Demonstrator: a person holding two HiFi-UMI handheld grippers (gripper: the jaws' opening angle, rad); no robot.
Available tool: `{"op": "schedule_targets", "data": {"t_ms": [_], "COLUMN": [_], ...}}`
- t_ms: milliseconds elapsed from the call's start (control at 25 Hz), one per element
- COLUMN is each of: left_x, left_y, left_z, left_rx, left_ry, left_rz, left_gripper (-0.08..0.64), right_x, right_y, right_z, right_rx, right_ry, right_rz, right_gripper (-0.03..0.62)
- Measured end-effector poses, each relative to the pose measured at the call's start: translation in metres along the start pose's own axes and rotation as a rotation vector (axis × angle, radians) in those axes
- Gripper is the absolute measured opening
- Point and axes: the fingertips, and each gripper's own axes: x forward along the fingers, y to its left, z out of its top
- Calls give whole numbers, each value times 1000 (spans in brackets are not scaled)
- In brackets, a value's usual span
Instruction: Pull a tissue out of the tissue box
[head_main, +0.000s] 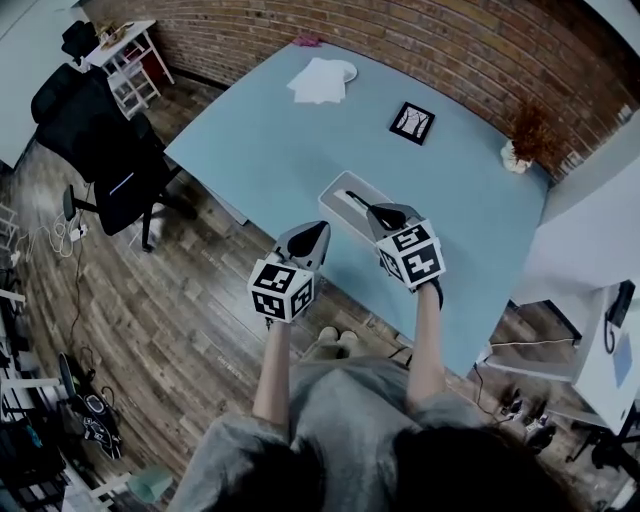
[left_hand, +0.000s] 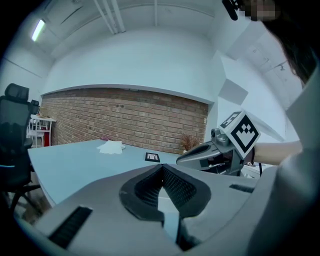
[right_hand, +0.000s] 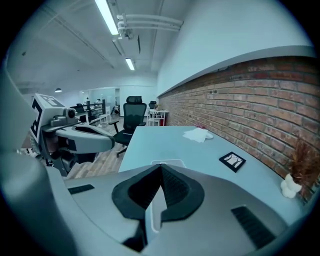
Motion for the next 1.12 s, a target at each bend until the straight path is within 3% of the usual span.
{"op": "schedule_targets", "data": {"t_ms": [400,520,720,1120], "left_x": [18,20,21,31], "left_y": [21,28,38,47], "left_z": [-24,-24,-27,-44], "left_rx": [-41,-45,-59,-86], "left_ry": [58,64,71,119], "left_rz": [9,17,35,31], "left_gripper": [3,3,3,3], "right_x": [47,57,71,94], "right_y": [0,0,1,-4], "right_z": [-19,-21,-26,-41], "right_rx": [-55,-59,-69,-72], "right_ry": [134,159,199,261], "right_rz": [35,46,62,60], "right_gripper": [3,60,96,124]}}
